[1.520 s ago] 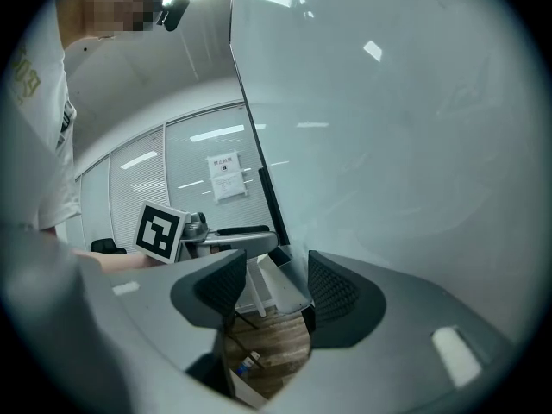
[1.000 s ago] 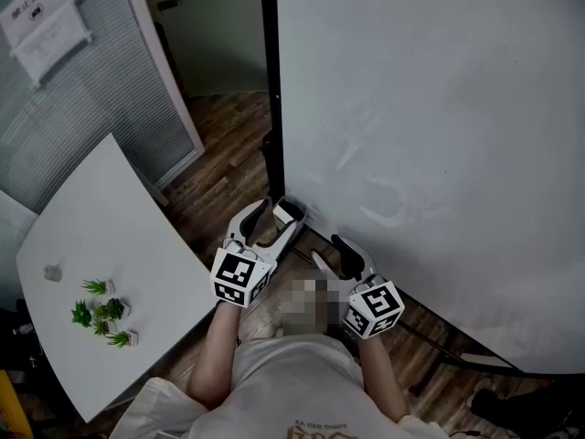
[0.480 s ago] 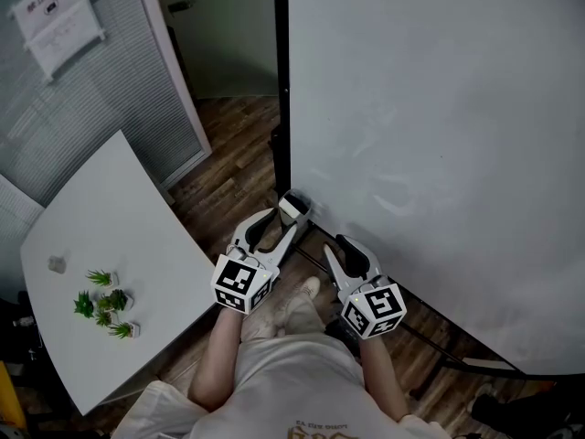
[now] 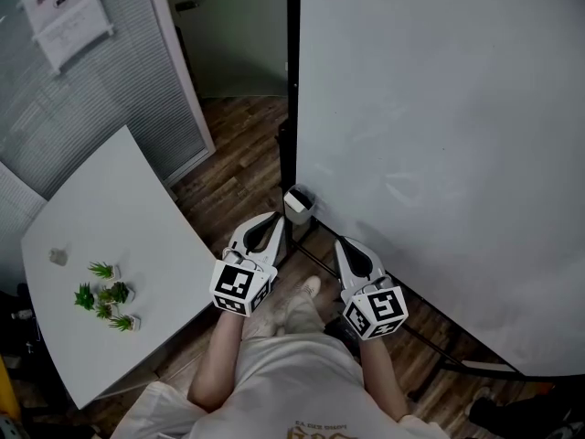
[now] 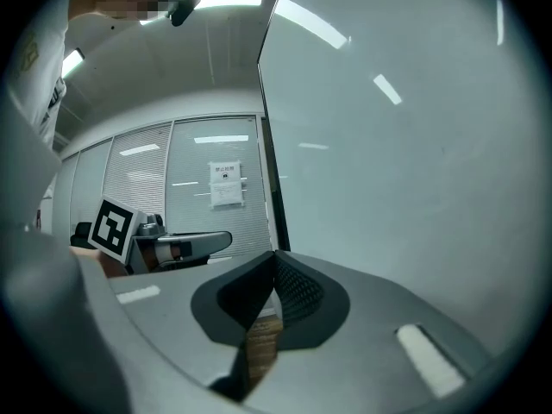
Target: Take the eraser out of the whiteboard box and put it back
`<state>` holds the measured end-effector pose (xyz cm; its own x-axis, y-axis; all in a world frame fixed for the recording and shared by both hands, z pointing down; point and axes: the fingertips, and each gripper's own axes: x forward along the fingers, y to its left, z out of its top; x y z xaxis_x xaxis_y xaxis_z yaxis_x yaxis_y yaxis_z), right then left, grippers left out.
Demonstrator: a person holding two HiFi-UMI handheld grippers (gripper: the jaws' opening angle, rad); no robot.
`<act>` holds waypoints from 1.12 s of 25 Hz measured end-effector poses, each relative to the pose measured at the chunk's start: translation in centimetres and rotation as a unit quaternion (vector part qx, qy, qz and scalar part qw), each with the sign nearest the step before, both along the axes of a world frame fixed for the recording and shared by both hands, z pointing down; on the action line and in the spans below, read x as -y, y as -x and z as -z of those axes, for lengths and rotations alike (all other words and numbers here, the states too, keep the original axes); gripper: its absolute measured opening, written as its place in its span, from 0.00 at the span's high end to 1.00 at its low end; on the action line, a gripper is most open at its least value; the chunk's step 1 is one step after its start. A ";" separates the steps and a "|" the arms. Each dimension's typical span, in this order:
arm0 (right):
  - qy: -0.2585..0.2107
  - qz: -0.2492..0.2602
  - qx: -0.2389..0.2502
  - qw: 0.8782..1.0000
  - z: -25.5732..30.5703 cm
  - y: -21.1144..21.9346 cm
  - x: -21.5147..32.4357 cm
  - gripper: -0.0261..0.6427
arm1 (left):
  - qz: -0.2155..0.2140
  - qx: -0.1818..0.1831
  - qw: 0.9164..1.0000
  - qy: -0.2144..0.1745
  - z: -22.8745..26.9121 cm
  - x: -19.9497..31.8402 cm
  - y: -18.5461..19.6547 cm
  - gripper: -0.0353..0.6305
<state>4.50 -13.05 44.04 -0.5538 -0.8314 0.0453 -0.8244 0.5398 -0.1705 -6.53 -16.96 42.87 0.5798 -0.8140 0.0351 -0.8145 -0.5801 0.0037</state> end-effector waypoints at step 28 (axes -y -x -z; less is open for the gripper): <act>0.006 0.006 -0.022 1.000 -0.2 1.6 0.4 0.94 | 0.012 0.009 1.000 0.010 -0.7 0.3 1.7 0.96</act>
<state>2.88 -13.43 44.25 -0.5614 -0.8236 0.0810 -0.8245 0.5482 -0.1406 -8.26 -17.28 43.58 0.5584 -0.8272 0.0625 -0.8288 -0.5595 0.0003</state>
